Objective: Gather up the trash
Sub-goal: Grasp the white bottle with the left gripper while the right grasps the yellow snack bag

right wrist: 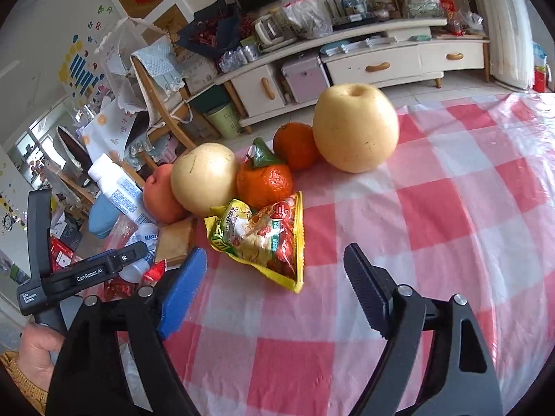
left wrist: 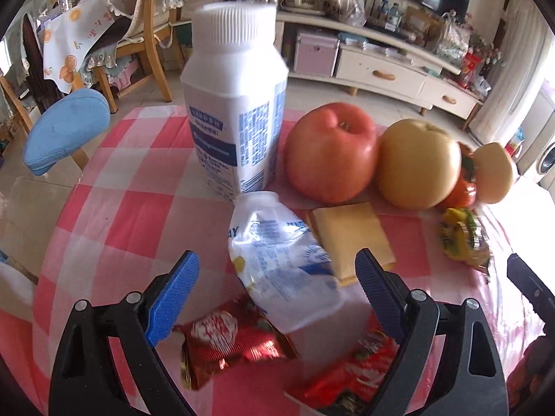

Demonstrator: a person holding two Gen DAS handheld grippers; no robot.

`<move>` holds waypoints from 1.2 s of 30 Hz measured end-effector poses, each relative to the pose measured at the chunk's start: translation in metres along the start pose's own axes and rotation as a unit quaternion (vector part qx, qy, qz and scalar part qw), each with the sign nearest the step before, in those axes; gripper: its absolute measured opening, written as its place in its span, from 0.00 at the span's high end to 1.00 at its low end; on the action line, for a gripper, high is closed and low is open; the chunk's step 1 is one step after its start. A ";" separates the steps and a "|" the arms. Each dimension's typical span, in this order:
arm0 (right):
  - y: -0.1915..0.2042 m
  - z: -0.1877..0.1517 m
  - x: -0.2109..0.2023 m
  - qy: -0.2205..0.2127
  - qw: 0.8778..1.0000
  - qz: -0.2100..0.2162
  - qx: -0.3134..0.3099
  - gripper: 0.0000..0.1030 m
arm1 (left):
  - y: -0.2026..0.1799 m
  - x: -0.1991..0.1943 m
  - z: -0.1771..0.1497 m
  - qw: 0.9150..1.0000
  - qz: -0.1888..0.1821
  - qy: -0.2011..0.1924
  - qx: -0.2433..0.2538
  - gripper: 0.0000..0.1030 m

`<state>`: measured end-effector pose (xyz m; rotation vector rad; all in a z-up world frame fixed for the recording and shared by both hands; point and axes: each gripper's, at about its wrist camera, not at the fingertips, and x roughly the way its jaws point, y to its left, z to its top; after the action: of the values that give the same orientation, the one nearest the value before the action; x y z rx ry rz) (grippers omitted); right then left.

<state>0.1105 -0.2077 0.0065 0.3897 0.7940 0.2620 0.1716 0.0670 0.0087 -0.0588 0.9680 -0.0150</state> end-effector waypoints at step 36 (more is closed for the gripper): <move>0.060 -0.024 0.025 0.041 0.988 -0.011 -0.146 0.56 | -0.022 -0.028 -0.060 0.995 -0.096 -0.019 0.031 0.66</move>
<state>0.1048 -0.1389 0.0008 0.0943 0.8254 0.3696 0.1072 0.0440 -0.0010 -0.0944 0.9211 -0.2214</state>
